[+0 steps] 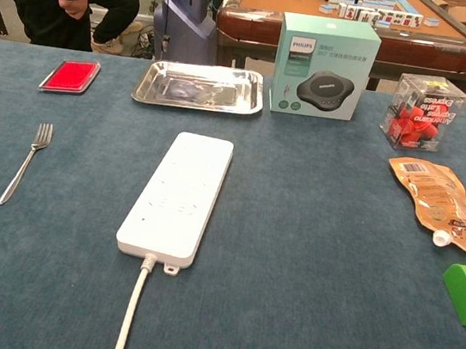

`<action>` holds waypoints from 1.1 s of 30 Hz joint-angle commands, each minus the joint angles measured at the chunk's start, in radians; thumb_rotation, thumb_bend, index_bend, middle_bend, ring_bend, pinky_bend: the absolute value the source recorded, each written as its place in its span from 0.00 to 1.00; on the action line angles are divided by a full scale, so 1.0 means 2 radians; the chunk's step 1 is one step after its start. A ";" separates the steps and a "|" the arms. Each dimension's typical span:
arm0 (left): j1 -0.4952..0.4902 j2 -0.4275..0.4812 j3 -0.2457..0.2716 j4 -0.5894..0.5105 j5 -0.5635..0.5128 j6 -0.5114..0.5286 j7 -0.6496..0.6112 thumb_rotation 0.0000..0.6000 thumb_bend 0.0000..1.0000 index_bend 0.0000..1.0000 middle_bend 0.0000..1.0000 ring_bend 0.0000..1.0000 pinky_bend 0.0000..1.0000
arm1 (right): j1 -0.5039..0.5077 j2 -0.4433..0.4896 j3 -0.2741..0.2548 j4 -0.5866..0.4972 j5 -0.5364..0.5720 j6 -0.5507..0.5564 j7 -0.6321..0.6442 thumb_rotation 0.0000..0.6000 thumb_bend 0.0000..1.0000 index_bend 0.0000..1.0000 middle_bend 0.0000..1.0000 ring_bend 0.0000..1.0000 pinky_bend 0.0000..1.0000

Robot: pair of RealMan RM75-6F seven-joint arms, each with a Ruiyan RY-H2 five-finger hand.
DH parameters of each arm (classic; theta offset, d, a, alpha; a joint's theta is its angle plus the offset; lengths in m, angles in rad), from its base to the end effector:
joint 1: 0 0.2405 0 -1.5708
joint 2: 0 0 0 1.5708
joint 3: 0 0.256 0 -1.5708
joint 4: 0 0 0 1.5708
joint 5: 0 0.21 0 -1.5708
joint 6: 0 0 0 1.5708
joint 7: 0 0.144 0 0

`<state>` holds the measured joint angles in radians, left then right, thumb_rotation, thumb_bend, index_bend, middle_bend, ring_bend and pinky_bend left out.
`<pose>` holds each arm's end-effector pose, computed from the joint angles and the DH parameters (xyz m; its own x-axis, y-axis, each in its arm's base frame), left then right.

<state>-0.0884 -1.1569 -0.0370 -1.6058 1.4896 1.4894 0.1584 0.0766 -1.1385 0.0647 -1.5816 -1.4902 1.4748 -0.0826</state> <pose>-0.3104 0.1793 0.1468 0.5082 0.0114 0.8612 0.8613 -0.0043 -0.5081 -0.3175 -0.1819 0.1571 0.4772 -0.0009 0.8788 -0.8787 0.0096 0.4772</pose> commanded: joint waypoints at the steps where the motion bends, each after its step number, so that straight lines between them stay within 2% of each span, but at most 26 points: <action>1: 0.000 -0.002 0.000 0.002 0.002 0.001 -0.002 1.00 0.25 0.52 0.39 0.29 0.57 | 0.001 0.000 0.000 -0.001 0.000 -0.001 -0.001 1.00 0.18 0.48 0.35 0.36 0.63; 4: -0.003 -0.004 0.001 0.002 0.010 0.001 -0.007 1.00 0.25 0.49 0.39 0.31 0.59 | 0.001 0.001 0.000 -0.002 -0.001 -0.002 -0.003 1.00 0.18 0.48 0.35 0.36 0.63; 7: -0.011 -0.006 0.002 -0.002 0.035 0.006 -0.024 1.00 0.25 0.41 0.45 0.39 0.70 | 0.003 0.002 0.000 -0.005 0.000 -0.004 -0.005 1.00 0.18 0.48 0.35 0.36 0.63; 10: -0.026 -0.007 0.000 -0.018 0.060 0.001 -0.026 1.00 0.40 0.37 0.64 0.55 0.81 | 0.004 0.002 0.002 -0.007 0.001 -0.006 -0.007 1.00 0.18 0.48 0.35 0.36 0.63; 12: -0.040 -0.009 -0.001 -0.032 0.077 -0.010 -0.014 1.00 0.50 0.36 0.82 0.68 0.89 | 0.006 0.003 0.002 -0.008 0.002 -0.008 -0.008 1.00 0.18 0.48 0.35 0.36 0.63; 16: -0.073 -0.016 -0.002 -0.058 0.102 -0.044 0.004 1.00 0.57 0.33 0.97 0.83 0.99 | 0.008 0.006 0.003 -0.013 0.005 -0.012 -0.013 1.00 0.18 0.48 0.35 0.36 0.63; 21: -0.111 -0.027 -0.008 -0.082 0.114 -0.094 0.044 1.00 0.67 0.33 1.00 0.99 1.00 | 0.008 0.014 0.007 -0.024 0.010 -0.011 -0.017 1.00 0.18 0.48 0.35 0.36 0.63; 27: -0.157 -0.033 -0.015 -0.125 0.111 -0.159 0.077 1.00 0.68 0.34 1.00 1.00 1.00 | 0.010 0.023 0.012 -0.027 0.017 -0.014 -0.010 1.00 0.18 0.48 0.35 0.36 0.63; 33: -0.194 -0.050 -0.018 -0.134 0.092 -0.216 0.111 1.00 0.69 0.32 1.00 1.00 1.00 | 0.011 0.026 0.010 -0.023 0.018 -0.018 -0.003 1.00 0.18 0.48 0.35 0.36 0.63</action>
<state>-0.4488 -1.2415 -0.0702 -1.8654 1.6905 1.0927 0.3525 0.0989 -1.0868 0.0850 -1.6282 -1.4553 1.4390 -0.0902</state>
